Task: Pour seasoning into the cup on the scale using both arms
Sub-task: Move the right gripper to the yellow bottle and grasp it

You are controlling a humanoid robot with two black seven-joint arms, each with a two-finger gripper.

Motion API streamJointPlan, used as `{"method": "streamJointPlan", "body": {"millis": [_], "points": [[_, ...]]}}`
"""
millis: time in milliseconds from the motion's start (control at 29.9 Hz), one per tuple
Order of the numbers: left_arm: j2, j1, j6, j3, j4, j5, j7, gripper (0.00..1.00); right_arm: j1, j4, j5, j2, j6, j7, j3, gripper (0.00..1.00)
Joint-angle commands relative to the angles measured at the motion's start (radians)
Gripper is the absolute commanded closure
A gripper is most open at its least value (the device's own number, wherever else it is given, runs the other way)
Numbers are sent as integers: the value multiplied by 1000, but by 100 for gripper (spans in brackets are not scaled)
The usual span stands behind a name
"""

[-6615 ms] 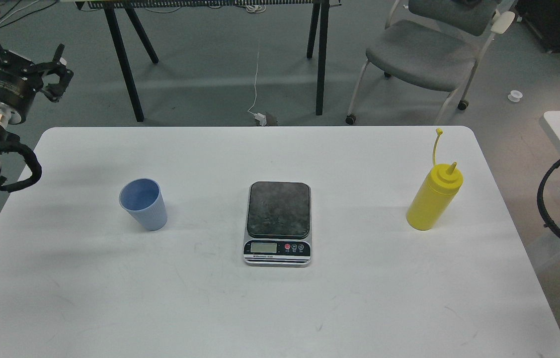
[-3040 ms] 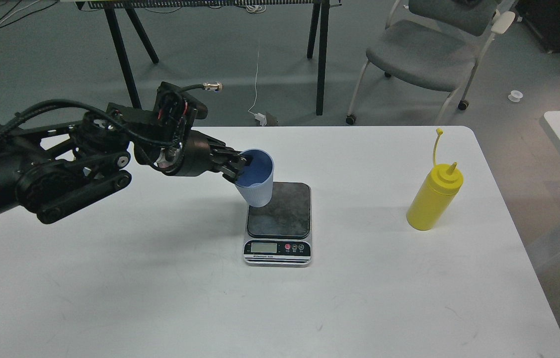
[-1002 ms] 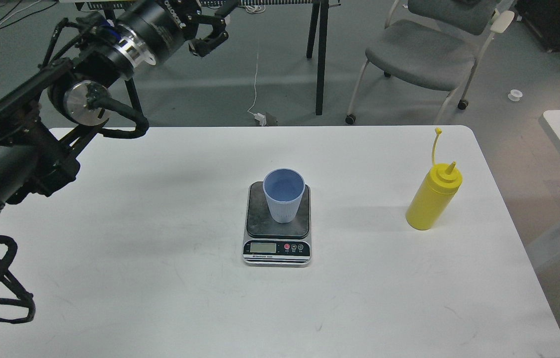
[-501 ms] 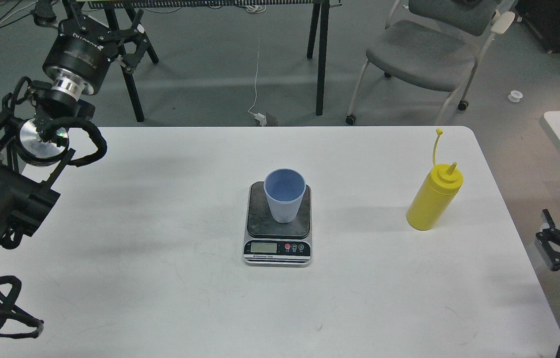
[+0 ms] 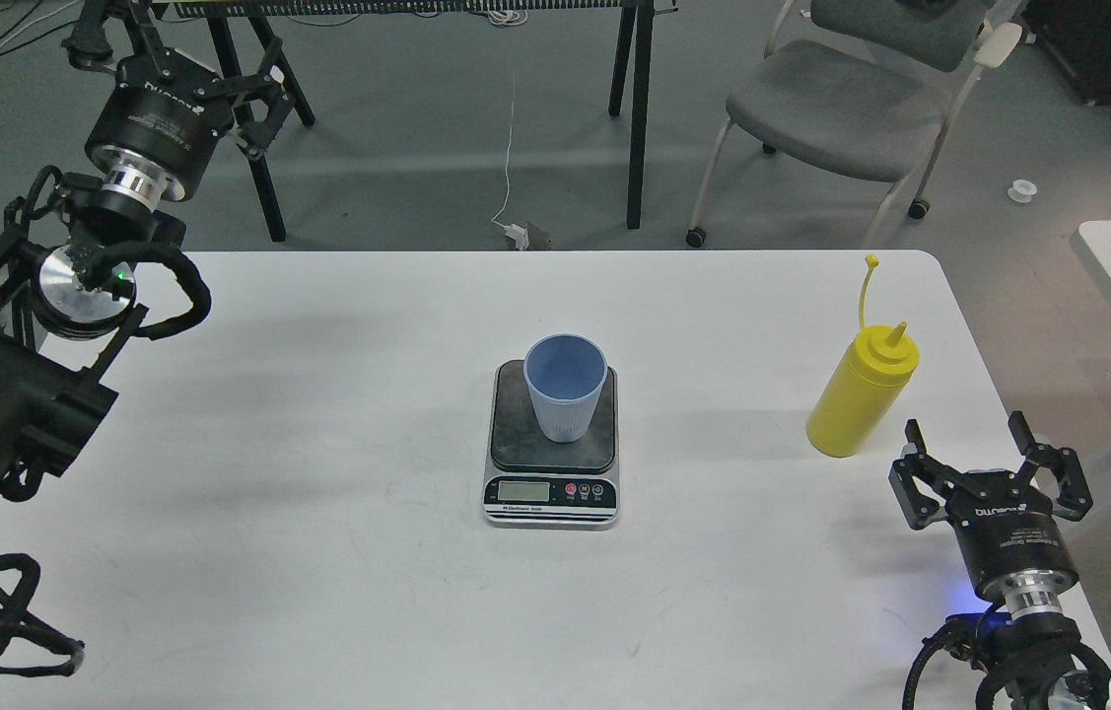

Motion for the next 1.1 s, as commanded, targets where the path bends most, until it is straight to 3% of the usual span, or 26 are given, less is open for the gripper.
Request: {"method": "streamJointPlan", "body": {"millis": [0, 301, 568, 1069], "points": [[2, -2, 0, 1, 0, 2, 0, 1, 41, -57, -81, 13, 0, 1, -2, 1], [-2, -2, 0, 4, -1, 3, 0, 0, 164, -172, -107, 70, 0, 12, -40, 2], [3, -8, 1, 4, -3, 5, 0, 0, 231, -261, -107, 123, 0, 66, -128, 2], [6, -11, 1, 4, -6, 5, 0, 0, 305, -363, -109, 188, 0, 70, -131, 5]]}}
